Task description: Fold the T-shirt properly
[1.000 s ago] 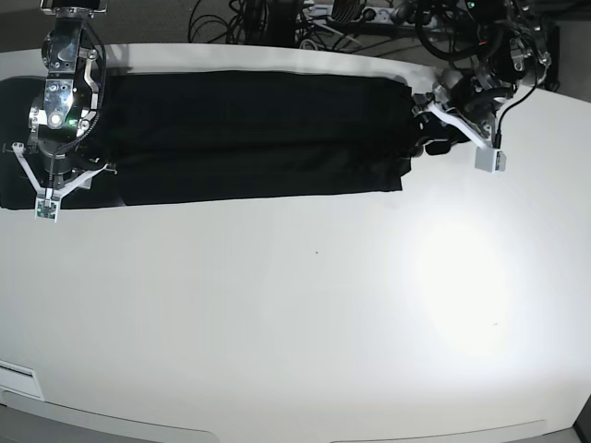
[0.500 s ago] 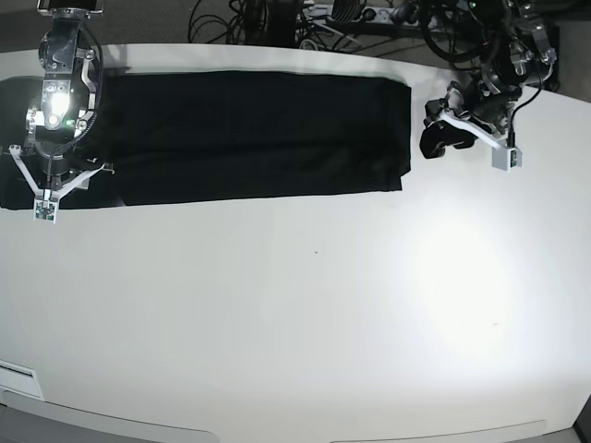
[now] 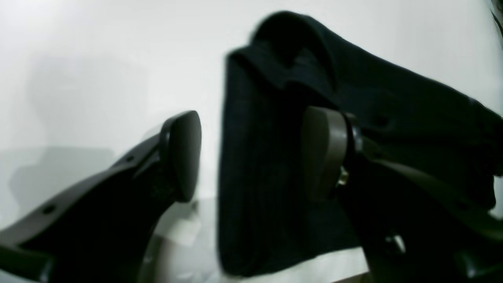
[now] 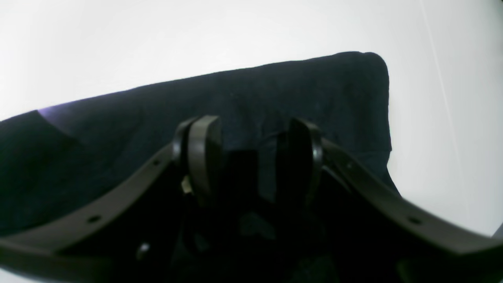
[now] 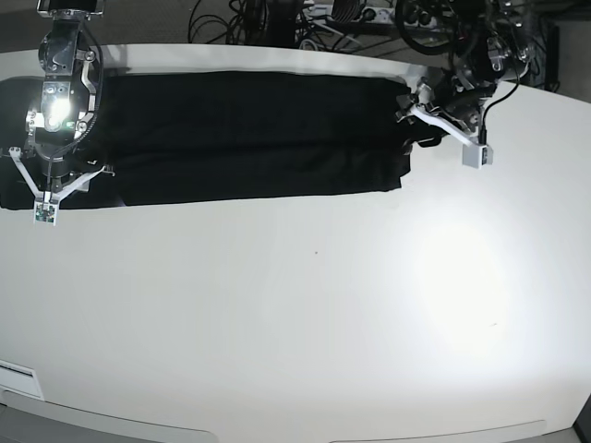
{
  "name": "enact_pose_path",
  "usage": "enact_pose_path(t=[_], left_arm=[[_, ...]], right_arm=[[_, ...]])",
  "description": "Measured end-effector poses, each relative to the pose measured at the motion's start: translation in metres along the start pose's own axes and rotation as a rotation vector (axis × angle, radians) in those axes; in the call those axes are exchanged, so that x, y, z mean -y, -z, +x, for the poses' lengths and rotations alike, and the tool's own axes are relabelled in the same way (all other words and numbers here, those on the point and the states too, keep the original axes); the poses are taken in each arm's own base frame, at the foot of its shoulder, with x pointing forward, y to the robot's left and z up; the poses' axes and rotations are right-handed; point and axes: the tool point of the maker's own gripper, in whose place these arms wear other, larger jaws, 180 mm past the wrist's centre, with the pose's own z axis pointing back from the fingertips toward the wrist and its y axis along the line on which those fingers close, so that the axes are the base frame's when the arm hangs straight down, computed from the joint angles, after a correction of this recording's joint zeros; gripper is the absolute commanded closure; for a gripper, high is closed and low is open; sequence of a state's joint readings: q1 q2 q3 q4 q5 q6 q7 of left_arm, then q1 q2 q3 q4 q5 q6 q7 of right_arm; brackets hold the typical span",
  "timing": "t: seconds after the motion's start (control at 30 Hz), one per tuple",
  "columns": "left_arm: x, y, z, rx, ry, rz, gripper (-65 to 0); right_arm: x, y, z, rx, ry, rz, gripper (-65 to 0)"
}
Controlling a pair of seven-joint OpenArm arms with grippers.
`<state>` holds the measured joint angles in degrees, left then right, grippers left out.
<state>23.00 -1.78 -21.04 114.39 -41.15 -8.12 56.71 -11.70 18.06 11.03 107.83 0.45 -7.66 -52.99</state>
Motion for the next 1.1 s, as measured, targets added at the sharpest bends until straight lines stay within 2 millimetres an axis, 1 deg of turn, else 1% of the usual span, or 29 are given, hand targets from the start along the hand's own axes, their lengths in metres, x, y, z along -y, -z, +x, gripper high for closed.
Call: enact_pose_path(t=[0.23,0.37,0.4,0.43,0.47,0.5,0.53,0.6,0.67,0.77,0.87,0.93,1.0,1.03,1.07,1.1], left_arm=[[0.029,0.011,-0.013,-0.028,-0.006,-0.075,-40.8],[0.033,0.012,-0.014,-0.032,-0.003,-0.086,-39.7],[0.033,0.012,-0.014,-0.033,-0.003,-0.086,-37.1],[0.032,0.013,-0.015,-0.034,0.0,-0.081,-31.0],[0.031,0.013,-0.015,-0.038,0.002,-0.075,-21.8],[0.029,0.013,-0.016,-0.041,0.0,-0.067,-9.9],[0.028,0.013,-0.017,-0.043,-0.001,-0.064,0.0],[0.029,0.014,-0.014,-0.036,0.001,-0.067,0.0],[0.034,0.015,-0.007,-0.018,0.029,-0.086,0.0],[0.036,0.016,0.008,0.014,0.063,-0.1,0.0],[0.032,0.015,0.028,0.066,0.07,-0.09,0.0],[0.027,0.014,0.041,0.101,0.088,-0.074,0.0],[0.018,0.011,0.051,0.12,0.119,-0.042,0.0],[0.013,0.008,0.053,0.122,0.128,-0.031,0.0],[0.008,0.006,0.055,0.12,0.139,-0.017,0.0],[0.004,0.004,0.057,0.119,0.15,-0.006,0.0]], right_arm=[[0.0,0.0,0.0,0.001,0.0,0.0,-30.4],[0.0,0.0,0.0,0.0,0.0,-0.001,-30.4],[0.0,0.0,0.0,0.0,0.0,0.0,-30.4],[0.0,0.0,0.0,0.0,0.0,0.0,-30.4],[0.0,0.0,0.0,0.0,0.0,0.0,-30.4],[0.0,0.0,0.0,0.0,0.0,0.0,-30.4],[0.0,0.0,0.0,0.001,0.0,0.0,-30.4],[0.0,0.0,0.0,0.0,-0.001,0.0,-30.4],[0.0,0.0,0.0,0.001,0.0,0.0,-30.4],[-0.002,0.0,0.002,0.005,-0.017,0.012,-30.3],[-0.004,0.0,0.008,0.017,-0.031,0.024,-29.5],[-0.012,0.0,0.018,0.05,-0.079,0.066,-24.9],[-0.023,-0.008,0.031,0.093,-0.079,0.124,-17.3],[-0.027,-0.014,0.039,0.126,-0.077,0.151,-11.1],[-0.034,-0.02,0.047,0.159,-0.088,0.192,-3.0],[-0.043,-0.027,0.054,0.192,-0.108,0.245,0.0]])
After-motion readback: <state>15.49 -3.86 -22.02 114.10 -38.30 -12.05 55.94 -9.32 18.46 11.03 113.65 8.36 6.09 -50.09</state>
